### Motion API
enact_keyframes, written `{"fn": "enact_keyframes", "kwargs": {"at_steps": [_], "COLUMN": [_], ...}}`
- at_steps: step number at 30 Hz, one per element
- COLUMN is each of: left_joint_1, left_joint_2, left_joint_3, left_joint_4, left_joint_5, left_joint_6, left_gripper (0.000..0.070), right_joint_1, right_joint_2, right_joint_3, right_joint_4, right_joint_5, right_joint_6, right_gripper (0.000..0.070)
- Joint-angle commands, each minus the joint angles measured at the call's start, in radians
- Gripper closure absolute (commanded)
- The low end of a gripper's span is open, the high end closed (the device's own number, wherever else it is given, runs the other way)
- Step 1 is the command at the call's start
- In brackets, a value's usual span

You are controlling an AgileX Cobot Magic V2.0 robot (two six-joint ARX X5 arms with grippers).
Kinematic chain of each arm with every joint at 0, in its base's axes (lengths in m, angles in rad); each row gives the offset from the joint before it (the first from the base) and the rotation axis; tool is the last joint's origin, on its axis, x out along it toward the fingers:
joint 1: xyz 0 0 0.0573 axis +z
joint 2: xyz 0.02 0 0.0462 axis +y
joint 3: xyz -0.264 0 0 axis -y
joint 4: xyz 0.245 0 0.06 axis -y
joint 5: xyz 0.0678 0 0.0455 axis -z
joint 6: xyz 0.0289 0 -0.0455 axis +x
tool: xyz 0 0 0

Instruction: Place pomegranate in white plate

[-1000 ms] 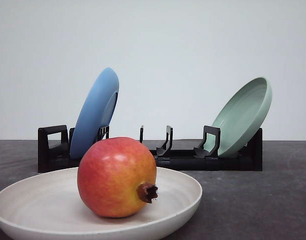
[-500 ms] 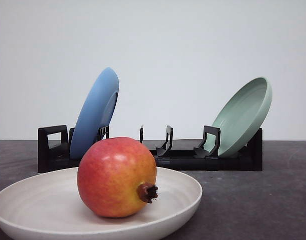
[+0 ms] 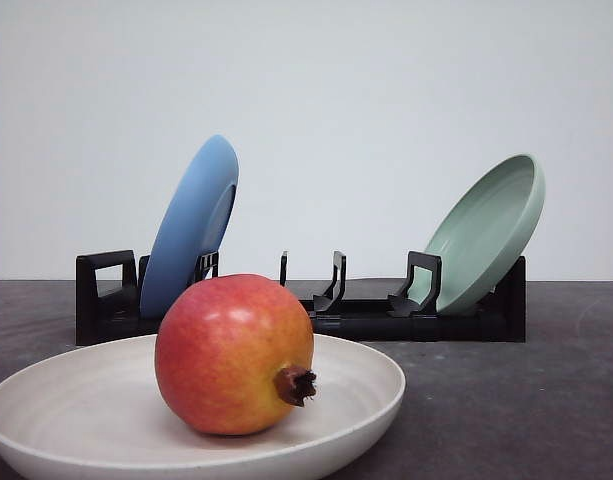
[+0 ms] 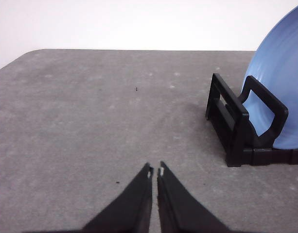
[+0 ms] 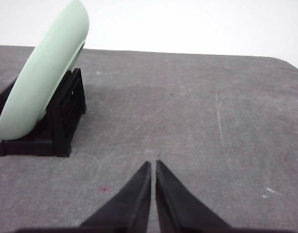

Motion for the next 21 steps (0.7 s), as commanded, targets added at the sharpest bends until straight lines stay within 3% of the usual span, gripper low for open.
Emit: {"fn": "enact_keyframes", "kwargs": {"at_steps": [1, 21], "left_joint_1": [0.001, 0.001], "left_joint_2": [0.0, 0.0], "left_joint_3": [-0.009, -0.009], "left_joint_4": [-0.007, -0.007], "left_joint_5": [0.003, 0.003], "left_joint_6": [0.014, 0.014], "left_gripper": [0.07, 0.07], "right_joint_1": [0.0, 0.0], "right_joint_2": [-0.001, -0.001], "right_joint_3": [-0.004, -0.004], "right_joint_4": [0.01, 0.01], "right_joint_5": [0.0, 0.0], "right_joint_6": [-0.005, -0.005], "right_gripper": [0.069, 0.069]}}
